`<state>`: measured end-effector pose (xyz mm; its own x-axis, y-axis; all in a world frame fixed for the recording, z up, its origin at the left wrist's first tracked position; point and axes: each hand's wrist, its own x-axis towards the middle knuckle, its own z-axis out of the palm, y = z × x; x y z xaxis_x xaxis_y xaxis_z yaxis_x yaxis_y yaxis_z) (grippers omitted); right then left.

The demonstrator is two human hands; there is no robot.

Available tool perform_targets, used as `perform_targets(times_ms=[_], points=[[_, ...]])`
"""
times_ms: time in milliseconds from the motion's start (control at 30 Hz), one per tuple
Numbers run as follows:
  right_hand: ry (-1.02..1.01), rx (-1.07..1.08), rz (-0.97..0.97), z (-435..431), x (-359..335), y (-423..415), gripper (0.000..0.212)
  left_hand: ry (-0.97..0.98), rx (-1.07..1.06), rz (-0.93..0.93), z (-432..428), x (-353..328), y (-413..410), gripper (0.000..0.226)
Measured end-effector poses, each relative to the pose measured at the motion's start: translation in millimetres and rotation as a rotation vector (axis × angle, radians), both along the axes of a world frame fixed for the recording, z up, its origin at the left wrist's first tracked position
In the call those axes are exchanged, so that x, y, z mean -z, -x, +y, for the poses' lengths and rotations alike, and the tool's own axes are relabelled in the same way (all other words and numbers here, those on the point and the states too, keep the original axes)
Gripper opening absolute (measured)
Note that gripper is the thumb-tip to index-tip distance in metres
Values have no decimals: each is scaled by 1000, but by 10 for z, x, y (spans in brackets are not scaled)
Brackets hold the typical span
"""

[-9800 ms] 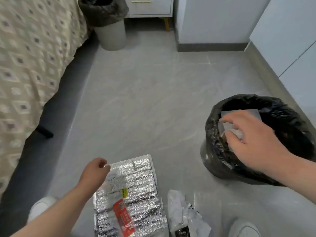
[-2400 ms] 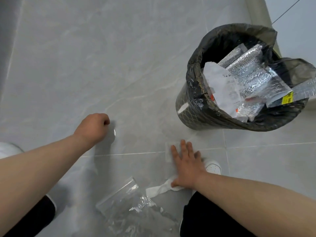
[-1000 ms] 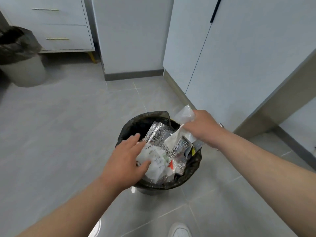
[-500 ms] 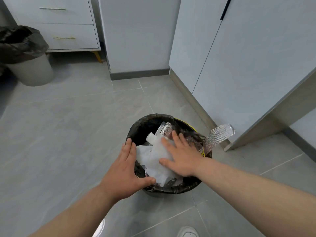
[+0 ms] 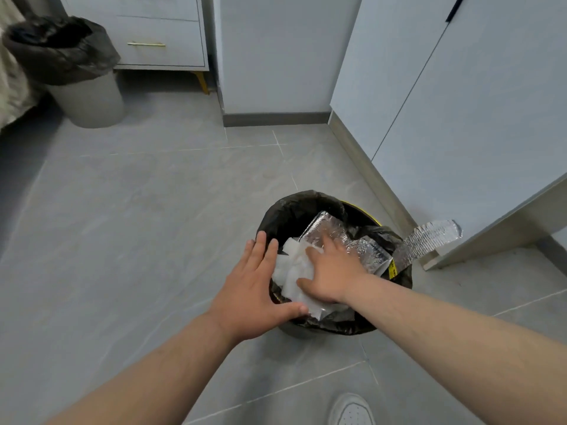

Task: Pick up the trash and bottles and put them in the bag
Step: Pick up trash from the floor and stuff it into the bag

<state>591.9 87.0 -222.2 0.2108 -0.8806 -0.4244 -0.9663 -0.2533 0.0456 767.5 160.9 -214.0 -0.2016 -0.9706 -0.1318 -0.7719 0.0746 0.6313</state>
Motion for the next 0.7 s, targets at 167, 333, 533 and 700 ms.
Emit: perform_targets(times_ms=[167, 333, 533, 700], points=[[304, -148, -199, 39, -438, -163, 54, 139, -105, 64, 458, -39, -448, 93], [319, -287, -455, 185, -622, -611, 41, -82, -200, -14, 1147, 276, -938, 79], [223, -554, -437, 668, -509, -1042, 51, -309, -141, -140, 1950, 717, -1170, 83], [132, -705, -372, 1035, -341, -1093, 48, -447, -53, -207, 2706, 1077, -926, 105]])
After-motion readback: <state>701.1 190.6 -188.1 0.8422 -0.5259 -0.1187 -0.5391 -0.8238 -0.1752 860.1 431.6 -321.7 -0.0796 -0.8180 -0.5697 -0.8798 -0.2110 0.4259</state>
